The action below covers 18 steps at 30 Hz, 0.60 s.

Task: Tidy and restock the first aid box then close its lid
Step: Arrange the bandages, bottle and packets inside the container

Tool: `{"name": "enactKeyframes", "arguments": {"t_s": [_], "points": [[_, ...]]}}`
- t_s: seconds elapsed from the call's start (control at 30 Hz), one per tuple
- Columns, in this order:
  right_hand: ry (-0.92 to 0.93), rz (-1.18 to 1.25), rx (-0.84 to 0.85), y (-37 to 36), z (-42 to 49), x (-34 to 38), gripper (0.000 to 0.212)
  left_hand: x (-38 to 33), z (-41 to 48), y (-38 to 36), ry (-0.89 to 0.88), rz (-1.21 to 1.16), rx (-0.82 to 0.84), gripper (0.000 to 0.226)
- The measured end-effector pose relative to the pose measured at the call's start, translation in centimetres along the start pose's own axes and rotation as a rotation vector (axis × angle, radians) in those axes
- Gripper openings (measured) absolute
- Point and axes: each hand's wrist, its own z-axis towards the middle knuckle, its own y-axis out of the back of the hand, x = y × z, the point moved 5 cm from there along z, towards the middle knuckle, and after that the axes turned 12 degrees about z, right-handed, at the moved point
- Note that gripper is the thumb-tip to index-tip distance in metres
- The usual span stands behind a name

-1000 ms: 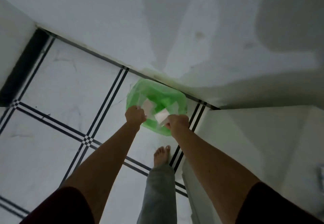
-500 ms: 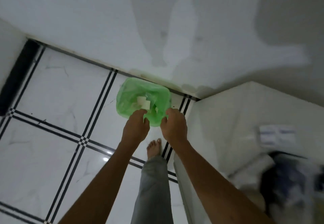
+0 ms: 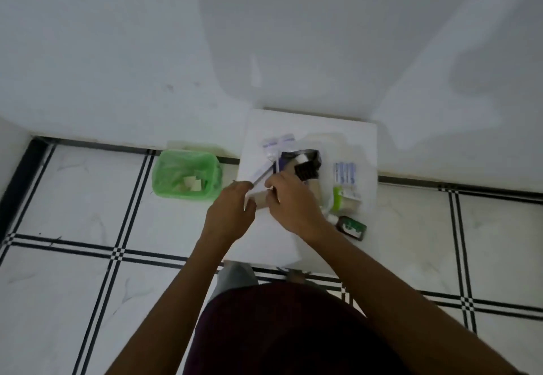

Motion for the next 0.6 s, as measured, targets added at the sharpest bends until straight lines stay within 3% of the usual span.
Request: {"name": "enactKeyframes", "arguments": {"t_s": [0.3,0.5,0.6], "points": [[-0.309,-0.062,-0.139,5.2,-9.6,-9.1,0.013,-3.6,-1.9,-6.2,-0.026,0.186,0.211,0.044],[-0.515,-0.199,-0.047,4.3,-10.7,-15.6,0.024,-2.4,2.2,-9.2,-0.082,0.279,0.185,0.046],[-0.502,-0.294,0.002,3.4,-10.5,-17.0,0.026,-1.1,3.4,-10.5,-0.078,0.32,0.211,0.041]]}}
